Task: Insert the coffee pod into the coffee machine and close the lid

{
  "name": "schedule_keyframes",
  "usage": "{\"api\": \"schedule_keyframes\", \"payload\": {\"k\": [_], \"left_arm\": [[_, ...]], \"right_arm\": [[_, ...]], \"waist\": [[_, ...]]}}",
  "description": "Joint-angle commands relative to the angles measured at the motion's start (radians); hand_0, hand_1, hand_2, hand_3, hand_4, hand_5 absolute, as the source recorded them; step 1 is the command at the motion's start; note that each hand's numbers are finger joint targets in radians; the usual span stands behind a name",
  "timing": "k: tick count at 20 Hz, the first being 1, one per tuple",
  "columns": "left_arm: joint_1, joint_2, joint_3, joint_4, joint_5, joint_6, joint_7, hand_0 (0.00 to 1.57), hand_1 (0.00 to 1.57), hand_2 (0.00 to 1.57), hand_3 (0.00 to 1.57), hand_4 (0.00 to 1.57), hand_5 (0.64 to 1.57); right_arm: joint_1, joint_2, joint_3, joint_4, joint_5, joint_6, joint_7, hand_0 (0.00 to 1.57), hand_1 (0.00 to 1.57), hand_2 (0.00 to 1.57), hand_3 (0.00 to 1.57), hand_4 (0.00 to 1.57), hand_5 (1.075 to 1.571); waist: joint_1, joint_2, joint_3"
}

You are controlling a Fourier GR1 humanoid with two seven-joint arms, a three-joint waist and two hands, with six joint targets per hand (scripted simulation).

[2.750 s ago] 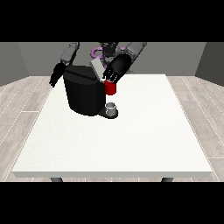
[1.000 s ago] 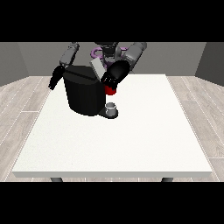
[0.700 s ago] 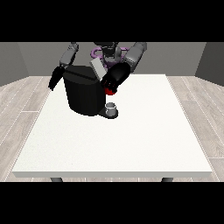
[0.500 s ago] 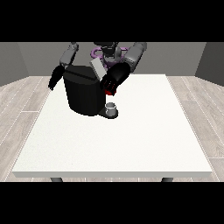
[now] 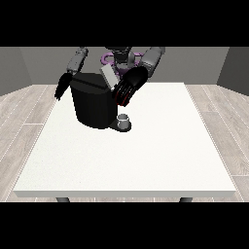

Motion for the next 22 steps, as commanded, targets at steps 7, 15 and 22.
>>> {"api": "schedule_keyframes", "payload": {"k": [7,15,22], "left_arm": [[0.168,-0.080,0.001,0.022,0.024,-0.036,0.018,0.00,0.00,0.00,0.05,0.00,1.571],[0.356,-0.309,0.181,-0.013,0.283,-0.010,-0.030,0.00,0.00,0.00,0.00,0.20,1.571],[0.573,-0.444,0.333,0.023,0.501,-0.082,-0.100,0.00,0.00,0.00,0.00,0.27,1.571]], "right_arm": [[0.187,0.049,0.024,0.020,-0.007,-0.002,-0.017,0.00,0.00,0.00,0.00,0.00,1.571],[0.319,0.021,-0.018,0.068,-0.033,0.015,-0.083,0.00,0.00,0.00,0.00,0.00,1.571],[0.326,0.009,-0.048,0.018,-0.120,0.097,-0.123,0.00,0.00,0.00,0.00,0.00,1.571]], "waist": [[0.084,-0.224,-0.0026],[0.211,-0.402,-0.0058],[0.349,-0.559,-0.0036]]}}
